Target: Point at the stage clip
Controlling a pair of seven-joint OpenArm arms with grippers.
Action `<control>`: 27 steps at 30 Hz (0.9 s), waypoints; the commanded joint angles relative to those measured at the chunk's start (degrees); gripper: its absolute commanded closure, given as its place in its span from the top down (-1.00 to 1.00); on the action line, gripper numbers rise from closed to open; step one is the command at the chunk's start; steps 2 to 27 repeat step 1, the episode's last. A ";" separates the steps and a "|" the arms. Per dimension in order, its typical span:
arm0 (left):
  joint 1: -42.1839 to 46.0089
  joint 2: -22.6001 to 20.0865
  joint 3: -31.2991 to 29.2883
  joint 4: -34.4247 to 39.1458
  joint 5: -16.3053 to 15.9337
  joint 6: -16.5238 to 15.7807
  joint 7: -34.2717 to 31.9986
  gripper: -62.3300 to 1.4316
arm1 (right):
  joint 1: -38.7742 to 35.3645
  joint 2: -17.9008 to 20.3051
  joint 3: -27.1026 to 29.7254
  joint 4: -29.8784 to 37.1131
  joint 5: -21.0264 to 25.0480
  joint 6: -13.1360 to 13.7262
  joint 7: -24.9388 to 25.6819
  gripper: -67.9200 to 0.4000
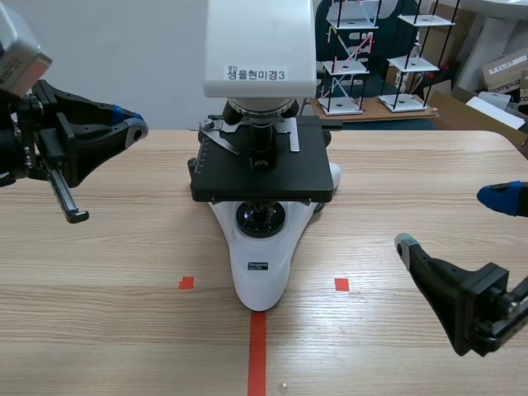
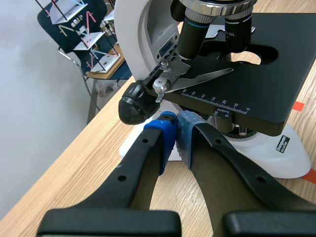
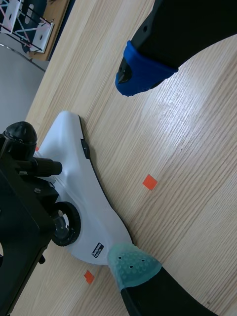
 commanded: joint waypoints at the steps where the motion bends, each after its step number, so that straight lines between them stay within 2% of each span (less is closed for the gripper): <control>1: -0.59 -0.48 -0.11 1.25 -0.74 0.11 -0.79 -0.84 | -0.11 0.61 0.07 0.26 0.61 -0.17 1.05 0.98; 27: -0.59 -0.48 -0.11 1.25 -0.74 0.11 -0.79 -0.84 | -0.11 0.61 0.07 0.26 0.61 -0.17 1.05 0.98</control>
